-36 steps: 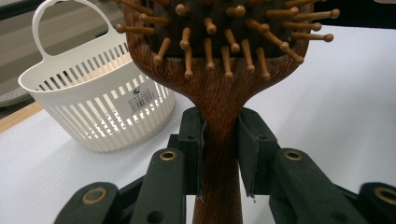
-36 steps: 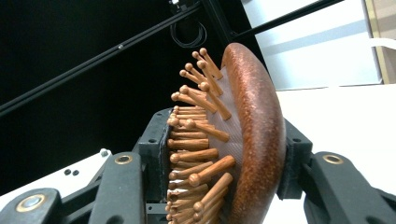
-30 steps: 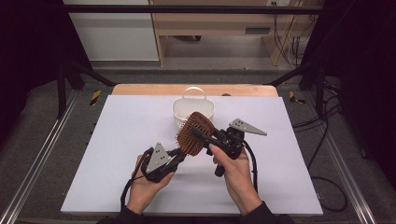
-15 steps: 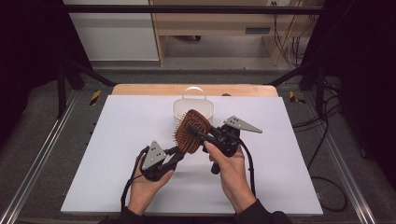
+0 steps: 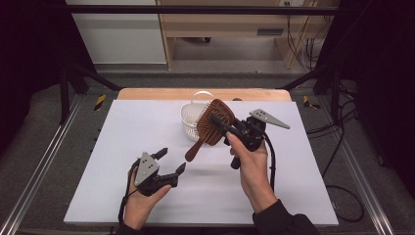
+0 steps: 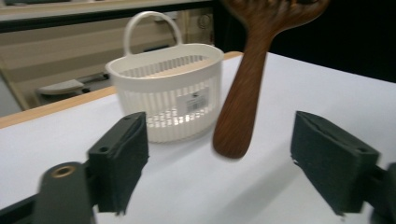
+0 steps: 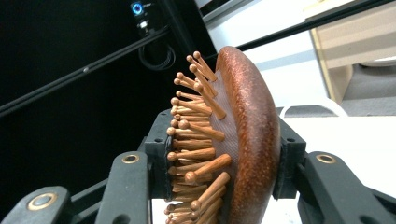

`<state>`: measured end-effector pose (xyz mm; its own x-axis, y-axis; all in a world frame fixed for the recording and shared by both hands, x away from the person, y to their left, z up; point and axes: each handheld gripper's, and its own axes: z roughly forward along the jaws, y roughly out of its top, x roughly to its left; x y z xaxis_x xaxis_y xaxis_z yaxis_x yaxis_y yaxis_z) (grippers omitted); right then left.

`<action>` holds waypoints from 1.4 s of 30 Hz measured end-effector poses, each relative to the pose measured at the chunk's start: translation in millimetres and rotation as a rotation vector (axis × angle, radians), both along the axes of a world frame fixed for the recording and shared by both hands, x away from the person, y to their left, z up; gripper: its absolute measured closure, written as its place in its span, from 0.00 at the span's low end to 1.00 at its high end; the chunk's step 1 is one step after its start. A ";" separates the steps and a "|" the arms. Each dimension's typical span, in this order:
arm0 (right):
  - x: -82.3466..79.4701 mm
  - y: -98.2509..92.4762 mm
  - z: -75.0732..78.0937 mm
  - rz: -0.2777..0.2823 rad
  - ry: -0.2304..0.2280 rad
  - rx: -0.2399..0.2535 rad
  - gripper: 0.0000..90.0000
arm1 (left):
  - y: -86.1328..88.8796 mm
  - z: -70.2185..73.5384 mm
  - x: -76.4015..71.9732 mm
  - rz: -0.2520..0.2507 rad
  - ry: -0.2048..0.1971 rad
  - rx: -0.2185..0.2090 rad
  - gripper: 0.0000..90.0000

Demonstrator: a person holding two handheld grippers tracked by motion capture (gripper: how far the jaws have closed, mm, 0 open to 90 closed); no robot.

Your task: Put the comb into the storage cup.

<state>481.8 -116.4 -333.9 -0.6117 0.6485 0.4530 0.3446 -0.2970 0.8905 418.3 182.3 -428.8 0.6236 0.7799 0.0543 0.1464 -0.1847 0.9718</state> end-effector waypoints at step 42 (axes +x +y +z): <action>83.8 -1.7 39.6 -0.163 -0.073 0.076 0.58 | 107.0 -35.6 -20.2 0.257 -0.025 -0.104 0.04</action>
